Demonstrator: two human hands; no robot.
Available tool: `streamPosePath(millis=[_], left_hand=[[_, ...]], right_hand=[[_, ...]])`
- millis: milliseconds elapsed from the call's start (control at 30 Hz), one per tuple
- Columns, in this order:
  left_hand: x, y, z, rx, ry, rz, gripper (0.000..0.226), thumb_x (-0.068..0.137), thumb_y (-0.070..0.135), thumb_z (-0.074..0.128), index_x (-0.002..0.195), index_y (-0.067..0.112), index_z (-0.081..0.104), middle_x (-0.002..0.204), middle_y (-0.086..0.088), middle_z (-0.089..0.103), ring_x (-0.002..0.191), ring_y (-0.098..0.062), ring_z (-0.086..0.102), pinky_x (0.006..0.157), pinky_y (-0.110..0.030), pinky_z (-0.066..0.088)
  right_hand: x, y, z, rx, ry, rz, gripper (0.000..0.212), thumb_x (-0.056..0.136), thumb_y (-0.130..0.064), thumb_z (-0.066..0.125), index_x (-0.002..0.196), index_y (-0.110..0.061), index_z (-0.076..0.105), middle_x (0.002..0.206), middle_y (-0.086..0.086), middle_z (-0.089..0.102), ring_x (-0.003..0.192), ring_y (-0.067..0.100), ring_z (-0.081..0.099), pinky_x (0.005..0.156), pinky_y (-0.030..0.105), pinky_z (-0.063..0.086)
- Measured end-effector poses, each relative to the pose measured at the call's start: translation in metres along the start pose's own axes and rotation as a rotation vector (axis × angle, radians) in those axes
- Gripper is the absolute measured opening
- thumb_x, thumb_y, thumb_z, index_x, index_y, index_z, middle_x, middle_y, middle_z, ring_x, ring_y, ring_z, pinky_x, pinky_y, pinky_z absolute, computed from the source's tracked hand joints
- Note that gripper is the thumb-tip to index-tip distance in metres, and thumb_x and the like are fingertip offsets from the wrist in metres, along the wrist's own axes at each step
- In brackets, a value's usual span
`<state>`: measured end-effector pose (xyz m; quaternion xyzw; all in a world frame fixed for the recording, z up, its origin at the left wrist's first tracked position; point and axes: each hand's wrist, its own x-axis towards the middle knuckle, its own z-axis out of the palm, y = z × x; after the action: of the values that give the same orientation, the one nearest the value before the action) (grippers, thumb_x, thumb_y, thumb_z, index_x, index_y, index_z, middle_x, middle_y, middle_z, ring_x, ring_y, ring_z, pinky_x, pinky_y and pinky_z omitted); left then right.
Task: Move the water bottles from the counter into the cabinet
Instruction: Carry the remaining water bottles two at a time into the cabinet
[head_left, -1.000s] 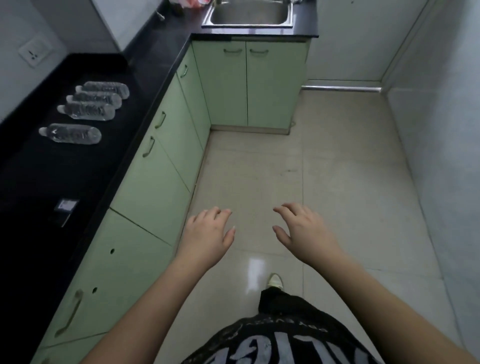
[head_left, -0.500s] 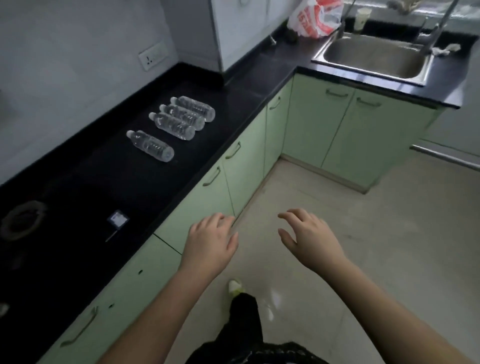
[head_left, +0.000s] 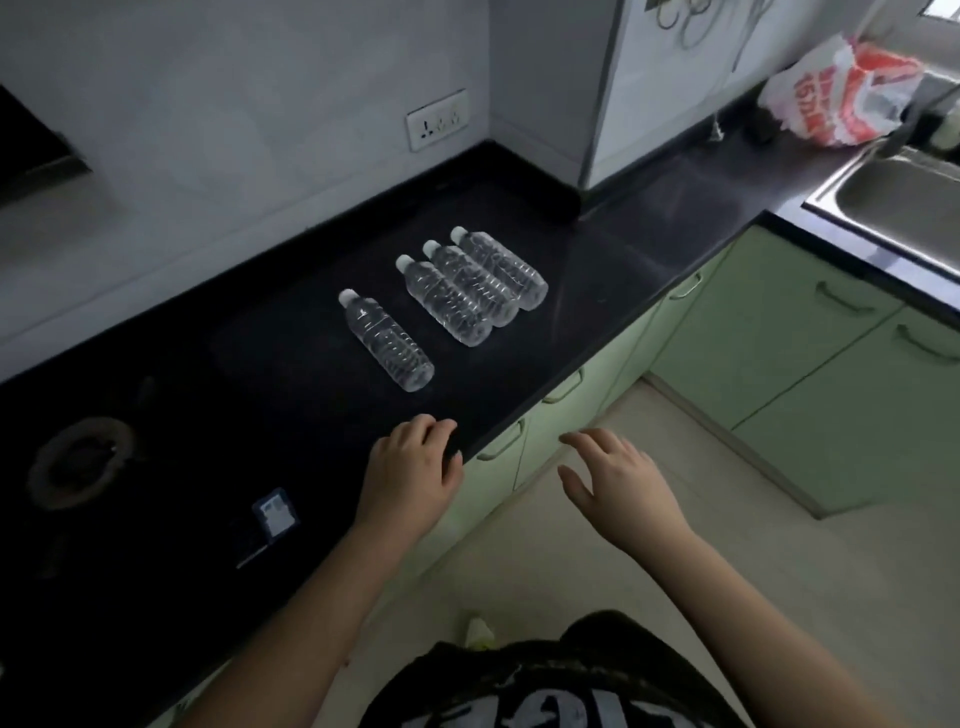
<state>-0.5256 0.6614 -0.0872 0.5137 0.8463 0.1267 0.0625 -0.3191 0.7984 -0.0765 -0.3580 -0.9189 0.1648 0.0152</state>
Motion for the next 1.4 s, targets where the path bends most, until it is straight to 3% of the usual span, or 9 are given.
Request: streamPosePath(millis=[400, 600, 767, 900, 1000, 1133, 1233, 1400], left_hand=[[0.126, -0.012, 0.042, -0.01, 0.093, -0.346, 0.049, 0.09, 0.029, 0.061, 0.136, 0.015, 0.051, 0.134, -0.008, 0.05, 0.121, -0.026, 0.051, 0.091, -0.043, 0.05], [0.195, -0.02, 0.051, 0.045, 0.069, -0.565, 0.067, 0.091, 0.034, 0.059, 0.15, 0.017, 0.032, 0.152, -0.018, 0.032, 0.138, -0.035, 0.035, 0.104, -0.052, 0.042], [0.224, -0.047, 0.061, 0.083, 0.043, -0.773, 0.077, 0.091, 0.036, 0.057, 0.154, 0.021, 0.017, 0.16, -0.019, 0.012, 0.145, -0.038, 0.016, 0.109, -0.056, 0.033], [0.23, -0.056, 0.074, 0.047, 0.046, -0.964, 0.081, 0.09, 0.039, 0.055, 0.154, 0.024, 0.009, 0.161, -0.016, -0.002, 0.146, -0.038, 0.005, 0.106, -0.061, 0.033], [0.232, -0.058, 0.08, -0.051, 0.046, -1.074, 0.086, 0.089, 0.048, 0.055, 0.153, 0.031, 0.001, 0.16, -0.018, 0.002, 0.144, -0.04, 0.012, 0.105, -0.062, 0.034], [0.234, -0.058, 0.08, -0.114, 0.05, -1.107, 0.094, 0.084, 0.045, 0.065, 0.151, 0.038, -0.001, 0.151, -0.02, 0.02, 0.125, -0.041, 0.039, 0.09, -0.055, 0.047], [0.235, -0.057, 0.08, -0.121, 0.037, -1.109, 0.094, 0.085, 0.04, 0.066, 0.151, 0.039, -0.002, 0.148, -0.018, 0.022, 0.118, -0.039, 0.043, 0.079, -0.048, 0.048], [0.222, -0.046, 0.079, -0.165, 0.067, -1.079, 0.097, 0.084, 0.038, 0.066, 0.152, 0.038, -0.003, 0.146, -0.016, 0.028, 0.115, -0.038, 0.048, 0.078, -0.05, 0.051]], right_hand=[[0.212, 0.059, -0.01, 0.002, -0.049, -0.224, 0.042, 0.095, -0.034, 0.054, 0.133, -0.017, 0.054, 0.124, 0.004, 0.059, 0.108, 0.026, 0.059, 0.088, 0.038, 0.046], [0.312, 0.075, -0.01, 0.079, -0.076, -0.294, 0.044, 0.095, -0.031, 0.053, 0.136, -0.017, 0.05, 0.129, 0.007, 0.055, 0.111, 0.031, 0.057, 0.09, 0.042, 0.045], [0.376, 0.07, 0.012, 0.078, -0.055, -0.327, 0.056, 0.095, -0.037, 0.052, 0.145, -0.017, 0.038, 0.144, 0.014, 0.041, 0.129, 0.035, 0.041, 0.102, 0.048, 0.039], [0.402, 0.065, 0.034, 0.074, -0.155, -0.27, 0.062, 0.098, -0.05, 0.038, 0.152, -0.024, 0.021, 0.159, 0.014, 0.017, 0.143, 0.036, 0.02, 0.112, 0.053, 0.028], [0.406, 0.069, 0.044, 0.127, -0.195, -0.241, 0.064, 0.097, -0.053, 0.035, 0.153, -0.029, 0.013, 0.16, 0.013, 0.015, 0.142, 0.037, 0.023, 0.11, 0.054, 0.032], [0.41, 0.074, 0.046, 0.169, -0.23, -0.244, 0.066, 0.096, -0.054, 0.037, 0.152, -0.033, 0.007, 0.159, 0.011, 0.015, 0.135, 0.037, 0.036, 0.097, 0.048, 0.046], [0.409, 0.078, 0.042, 0.177, -0.247, -0.263, 0.066, 0.097, -0.05, 0.039, 0.153, -0.034, 0.007, 0.159, 0.011, 0.016, 0.131, 0.036, 0.041, 0.09, 0.044, 0.05], [0.393, 0.093, 0.036, 0.093, -0.241, -0.302, 0.068, 0.096, -0.041, 0.044, 0.153, -0.031, 0.008, 0.157, 0.014, 0.021, 0.128, 0.038, 0.043, 0.091, 0.045, 0.049]])
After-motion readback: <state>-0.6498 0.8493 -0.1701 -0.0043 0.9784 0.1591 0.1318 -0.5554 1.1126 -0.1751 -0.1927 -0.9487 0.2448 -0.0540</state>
